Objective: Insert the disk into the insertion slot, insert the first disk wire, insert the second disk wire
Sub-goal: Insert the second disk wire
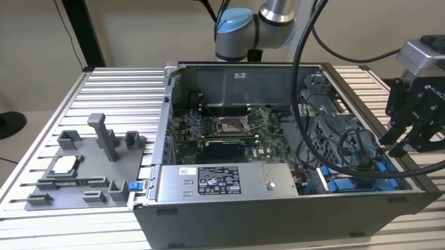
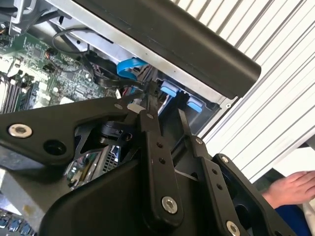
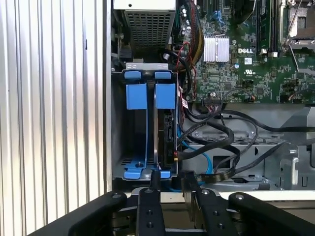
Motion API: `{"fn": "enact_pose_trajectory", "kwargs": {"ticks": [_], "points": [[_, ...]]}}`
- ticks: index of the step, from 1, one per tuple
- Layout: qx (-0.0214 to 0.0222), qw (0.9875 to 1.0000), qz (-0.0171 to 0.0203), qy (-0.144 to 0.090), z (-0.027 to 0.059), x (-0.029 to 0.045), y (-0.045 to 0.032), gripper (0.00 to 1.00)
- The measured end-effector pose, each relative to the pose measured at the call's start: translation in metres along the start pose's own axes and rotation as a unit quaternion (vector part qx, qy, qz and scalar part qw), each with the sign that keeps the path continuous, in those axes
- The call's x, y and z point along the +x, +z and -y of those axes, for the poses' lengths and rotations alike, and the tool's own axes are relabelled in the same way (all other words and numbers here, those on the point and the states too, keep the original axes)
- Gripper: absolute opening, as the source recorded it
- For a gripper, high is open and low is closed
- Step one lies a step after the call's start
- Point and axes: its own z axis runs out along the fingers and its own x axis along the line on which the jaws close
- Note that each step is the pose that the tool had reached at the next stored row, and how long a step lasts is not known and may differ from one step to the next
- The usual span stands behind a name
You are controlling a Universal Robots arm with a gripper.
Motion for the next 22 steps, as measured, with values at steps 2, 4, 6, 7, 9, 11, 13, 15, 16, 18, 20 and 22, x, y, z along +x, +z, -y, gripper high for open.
{"fn": "enact_pose_trajectory", "kwargs": {"ticks": [2, 4, 6, 7, 9, 11, 13, 15, 16, 18, 20, 22], "points": [[-0.001, 1.0, -0.0002, 0.0, 0.0037, -0.0002, -0.0003, 1.0], [-0.0028, 1.0, -0.0002, 0.0, 0.0087, -0.0003, -0.0005, 1.0], [-0.0045, 1.0, -0.0002, 0.0, 0.0134, -0.0004, -0.0006, 1.0], [-0.0053, 1.0, -0.0003, 0.0, 0.0156, -0.0005, -0.0007, 1.0], [-0.0068, 1.0, -0.0004, 0.0, 0.0194, -0.0006, -0.0005, 1.0], [-0.0068, 1.0, -0.0005, 0.0, 0.0198, -0.0006, -0.0005, 1.0], [-0.0068, 1.0, -0.0005, 0.0, 0.0199, -0.0006, -0.0005, 1.0], [-0.0069, 1.0, -0.0005, 0.0, 0.0199, -0.0006, -0.0004, 1.0], [-0.0068, 1.0, -0.0005, 0.0, 0.0199, -0.0006, -0.0001, 1.0], [-0.0072, 1.0, -0.0007, 0.0, 0.02, -0.0005, 0.0014, 1.0], [-0.0079, 1.0, -0.0012, 0.0, 0.02, -0.0005, 0.0027, 1.0], [-0.0088, 1.0, -0.0015, 0.001, 0.0201, -0.0004, 0.0044, 1.0]]}}
